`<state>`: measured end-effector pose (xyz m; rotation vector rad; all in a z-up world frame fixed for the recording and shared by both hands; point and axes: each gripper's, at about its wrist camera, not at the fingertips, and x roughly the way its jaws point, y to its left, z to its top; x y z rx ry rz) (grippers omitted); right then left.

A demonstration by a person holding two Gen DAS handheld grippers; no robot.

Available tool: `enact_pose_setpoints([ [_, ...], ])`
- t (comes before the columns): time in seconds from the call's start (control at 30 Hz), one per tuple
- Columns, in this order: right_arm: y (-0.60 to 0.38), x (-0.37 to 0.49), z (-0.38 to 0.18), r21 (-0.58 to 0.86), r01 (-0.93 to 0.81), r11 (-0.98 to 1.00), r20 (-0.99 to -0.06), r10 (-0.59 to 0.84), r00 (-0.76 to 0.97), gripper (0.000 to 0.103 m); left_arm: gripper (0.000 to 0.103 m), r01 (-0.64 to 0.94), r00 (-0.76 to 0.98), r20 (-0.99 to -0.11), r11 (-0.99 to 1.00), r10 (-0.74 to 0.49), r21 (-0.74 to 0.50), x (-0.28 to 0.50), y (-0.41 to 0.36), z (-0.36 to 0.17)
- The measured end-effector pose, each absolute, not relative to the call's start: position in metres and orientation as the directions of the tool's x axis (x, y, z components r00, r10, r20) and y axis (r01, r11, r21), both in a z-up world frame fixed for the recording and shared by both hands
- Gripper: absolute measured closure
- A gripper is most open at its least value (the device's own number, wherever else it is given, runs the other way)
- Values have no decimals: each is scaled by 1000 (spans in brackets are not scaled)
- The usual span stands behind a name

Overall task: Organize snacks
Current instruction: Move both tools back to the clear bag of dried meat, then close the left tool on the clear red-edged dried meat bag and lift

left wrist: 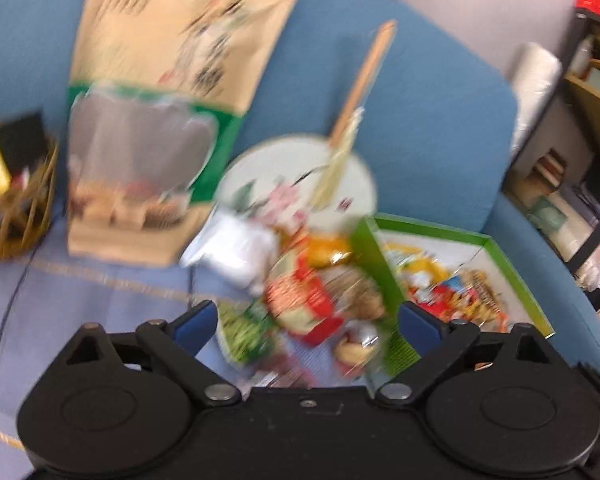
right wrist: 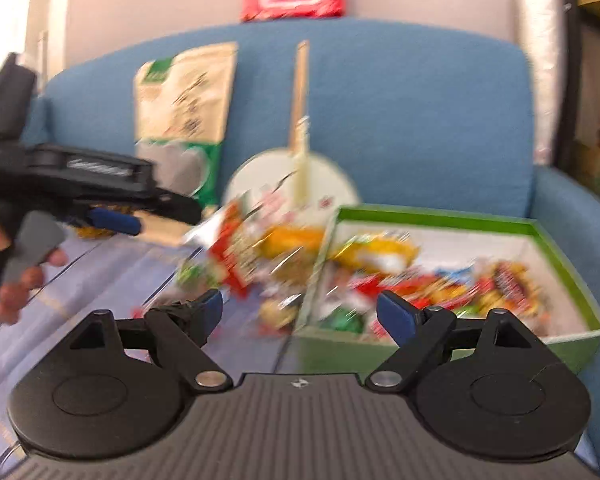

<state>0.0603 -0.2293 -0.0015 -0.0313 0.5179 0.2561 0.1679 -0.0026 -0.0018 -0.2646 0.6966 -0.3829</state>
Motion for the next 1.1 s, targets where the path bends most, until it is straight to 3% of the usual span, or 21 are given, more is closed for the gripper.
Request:
enact_pose_setpoints([
  [0.2,-216,57,-10,39,-289,957,-539,264,800,0,0,174,675,-603,887,-424,-428,179,16,-33],
  [0.53,-187,66,-26,73,-315,946,-595,295,748,0,0,226,597,-590,819,-544,-527,169,25,-59],
  [1.1,-121,99,-49,70,-379,923,-645,332,688,0,0,280,552,-542,753,-634,-595,163,56,-57],
])
